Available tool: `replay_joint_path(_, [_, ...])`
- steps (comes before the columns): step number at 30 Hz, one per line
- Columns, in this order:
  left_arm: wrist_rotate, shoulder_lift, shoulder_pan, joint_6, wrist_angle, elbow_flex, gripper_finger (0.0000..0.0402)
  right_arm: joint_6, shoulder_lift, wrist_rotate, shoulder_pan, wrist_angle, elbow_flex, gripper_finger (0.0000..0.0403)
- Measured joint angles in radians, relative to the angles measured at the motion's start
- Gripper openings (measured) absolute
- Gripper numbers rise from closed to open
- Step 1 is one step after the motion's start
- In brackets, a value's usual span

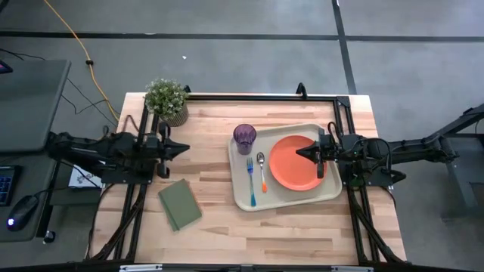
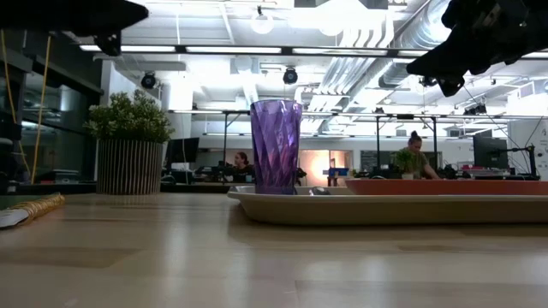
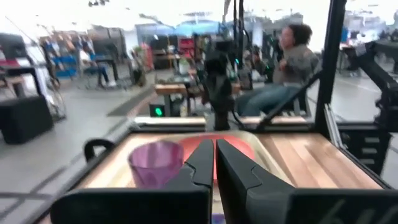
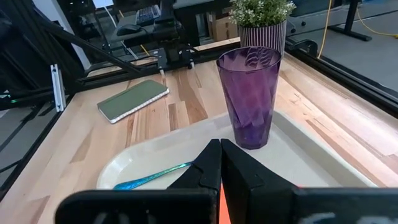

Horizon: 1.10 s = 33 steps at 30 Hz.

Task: Pick and place plate/cup/fork/spoon on tray
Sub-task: Return to Home Position

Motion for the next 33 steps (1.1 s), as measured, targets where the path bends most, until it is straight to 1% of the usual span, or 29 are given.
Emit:
replay_joint_path(3, [-0.004,-0.112,0.017,0.007,-0.06,-0.001,0.0,0.0,0.0,0.0,0.0,-0.001,0.0,0.0])
replay_joint_path(8, [0.024,-0.288,0.039,-0.021,-0.116,-0.057,0.0,-0.003,0.0,-0.001,0.0,0.0,0.0,0.0])
replay_joint_path(11, [0.037,-0.291,0.038,-0.029,-0.132,-0.093,0.0,-0.003,0.0,-0.002,0.0,0.001,0.0,0.0])
replay_joint_path(14, [0.044,-0.273,0.043,-0.048,-0.087,-0.121,0.0,-0.003,0.0,-0.002,0.0,0.003,0.001,0.0])
replay_joint_path(16, [0.056,-0.286,0.044,-0.062,-0.104,-0.155,0.0,-0.006,0.0,-0.003,0.0,0.003,0.001,0.0])
replay_joint_path(19, [0.082,-0.291,0.043,-0.072,-0.03,-0.206,0.0,-0.007,0.0,-0.003,0.0,0.003,0.001,0.0])
replay_joint_path(22, [0.088,-0.29,0.043,-0.074,-0.014,-0.264,0.0,-0.004,0.0,-0.007,0.0,0.003,0.001,0.0])
replay_joint_path(23, [0.084,-0.291,0.044,-0.078,-0.037,-0.263,0.0,-0.004,0.0,-0.007,0.0,0.003,0.001,0.0])
replay_joint_path(29, [0.103,-0.291,0.045,-0.084,-0.04,-0.26,0.0,-0.034,-0.009,-0.014,0.0,-0.024,0.001,0.0])
replay_joint_path(33, [0.103,-0.291,0.045,-0.074,-0.04,-0.26,0.0,-0.043,-0.074,-0.026,0.0,-0.085,0.001,0.0])
